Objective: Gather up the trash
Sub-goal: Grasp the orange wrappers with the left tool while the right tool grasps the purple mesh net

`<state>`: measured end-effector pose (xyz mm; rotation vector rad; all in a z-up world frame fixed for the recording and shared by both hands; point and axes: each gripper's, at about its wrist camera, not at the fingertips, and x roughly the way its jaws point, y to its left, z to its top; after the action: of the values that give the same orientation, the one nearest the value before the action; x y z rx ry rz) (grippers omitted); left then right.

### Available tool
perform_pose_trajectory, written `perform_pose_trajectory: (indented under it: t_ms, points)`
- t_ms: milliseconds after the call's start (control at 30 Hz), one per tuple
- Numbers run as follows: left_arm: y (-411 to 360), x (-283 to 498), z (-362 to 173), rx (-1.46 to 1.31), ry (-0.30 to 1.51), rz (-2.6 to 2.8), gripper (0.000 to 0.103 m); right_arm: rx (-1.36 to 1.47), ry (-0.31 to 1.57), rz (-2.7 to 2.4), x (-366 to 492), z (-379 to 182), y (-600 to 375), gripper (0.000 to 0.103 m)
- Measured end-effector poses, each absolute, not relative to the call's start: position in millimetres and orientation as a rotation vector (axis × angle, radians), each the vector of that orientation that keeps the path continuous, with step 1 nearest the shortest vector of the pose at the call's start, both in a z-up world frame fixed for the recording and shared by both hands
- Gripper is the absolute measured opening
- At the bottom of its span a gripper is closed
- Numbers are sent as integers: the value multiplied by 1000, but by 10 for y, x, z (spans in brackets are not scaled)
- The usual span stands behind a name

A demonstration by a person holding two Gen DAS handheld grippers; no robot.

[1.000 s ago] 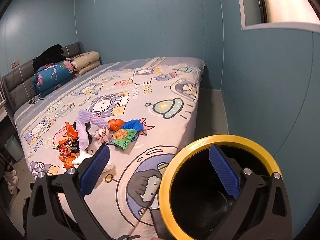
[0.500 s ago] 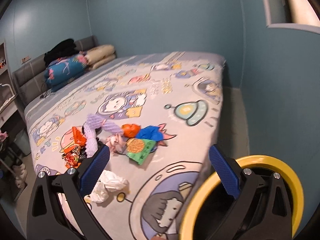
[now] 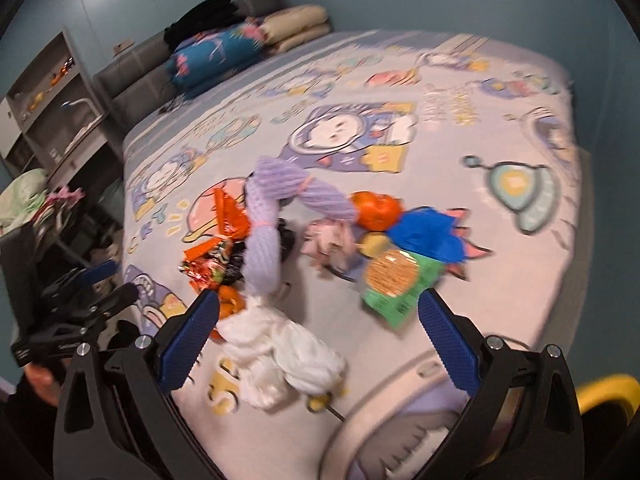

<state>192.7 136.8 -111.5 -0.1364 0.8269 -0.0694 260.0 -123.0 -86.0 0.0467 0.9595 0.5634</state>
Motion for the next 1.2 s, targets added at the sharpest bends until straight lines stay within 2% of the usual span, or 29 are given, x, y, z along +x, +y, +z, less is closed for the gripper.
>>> perform_pose_trajectory:
  t_ms: [233, 433, 567, 800, 1033, 1167, 1200]
  points:
    - [1428, 2116, -1349, -132, 862, -168, 96, 77, 1123, 688, 3008, -1036, -766, 95]
    - [1424, 2255, -1439, -115, 864, -209, 96, 65, 1190, 707, 3156, -1194, -522, 95]
    - [1495, 2377, -1524, -154, 867, -211, 91, 82, 1211, 719, 3221, -1250, -423, 94]
    - [1539, 2566, -1688, -252, 887, -228, 90, 110, 1246, 698, 3372, -1380, -374, 84]
    - [1513, 2689, -1790, -286, 908, -251, 66, 99, 1276, 697, 3406, -1494, -299, 71]
    - [1500, 2694, -1862, -287, 926, -236, 57, 80, 1294, 692, 3381, -1574, -251, 65]
    - [1515, 2695, -1875, -294, 931, -228, 53, 78, 1299, 692, 3378, -1592, -241, 60]
